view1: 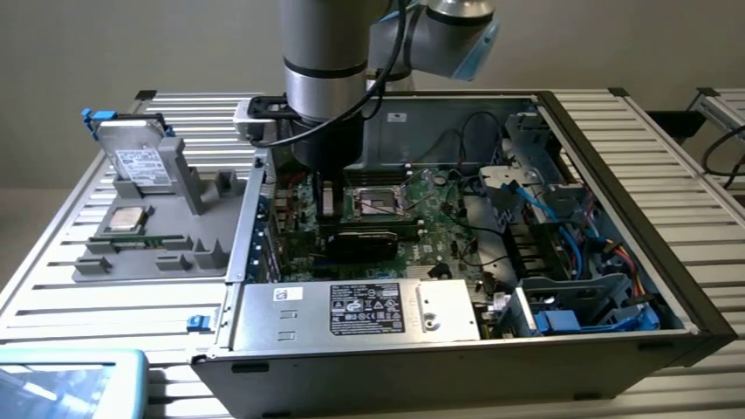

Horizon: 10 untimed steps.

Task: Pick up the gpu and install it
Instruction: 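Press down on the gpu until it lock into place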

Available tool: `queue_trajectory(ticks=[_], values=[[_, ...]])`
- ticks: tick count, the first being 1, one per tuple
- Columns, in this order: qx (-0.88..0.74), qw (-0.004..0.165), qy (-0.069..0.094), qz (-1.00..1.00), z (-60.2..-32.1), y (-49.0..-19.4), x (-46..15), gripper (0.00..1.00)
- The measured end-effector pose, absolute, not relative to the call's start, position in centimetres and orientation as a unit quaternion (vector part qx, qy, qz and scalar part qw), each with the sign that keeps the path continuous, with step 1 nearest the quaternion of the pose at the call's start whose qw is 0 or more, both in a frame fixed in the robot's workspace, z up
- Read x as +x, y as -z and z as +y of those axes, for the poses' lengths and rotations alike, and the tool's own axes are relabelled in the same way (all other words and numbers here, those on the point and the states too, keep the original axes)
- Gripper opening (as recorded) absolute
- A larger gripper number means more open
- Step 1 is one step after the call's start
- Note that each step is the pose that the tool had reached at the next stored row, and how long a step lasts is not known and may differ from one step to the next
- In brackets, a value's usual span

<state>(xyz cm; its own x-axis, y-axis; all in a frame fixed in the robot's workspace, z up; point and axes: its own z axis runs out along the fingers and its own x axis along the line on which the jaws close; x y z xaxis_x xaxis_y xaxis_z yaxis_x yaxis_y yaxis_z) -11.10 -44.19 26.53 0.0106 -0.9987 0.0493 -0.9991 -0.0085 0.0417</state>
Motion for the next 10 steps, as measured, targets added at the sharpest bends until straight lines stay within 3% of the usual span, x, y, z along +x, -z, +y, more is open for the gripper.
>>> queue_trajectory(ticks=[4, 10], values=[[0.709, 0.034, -0.001, -0.704, -44.2, -28.2, -11.0, 0.12], [0.709, 0.034, -0.001, -0.704, -44.3, -28.1, -8.5, 0.12]])
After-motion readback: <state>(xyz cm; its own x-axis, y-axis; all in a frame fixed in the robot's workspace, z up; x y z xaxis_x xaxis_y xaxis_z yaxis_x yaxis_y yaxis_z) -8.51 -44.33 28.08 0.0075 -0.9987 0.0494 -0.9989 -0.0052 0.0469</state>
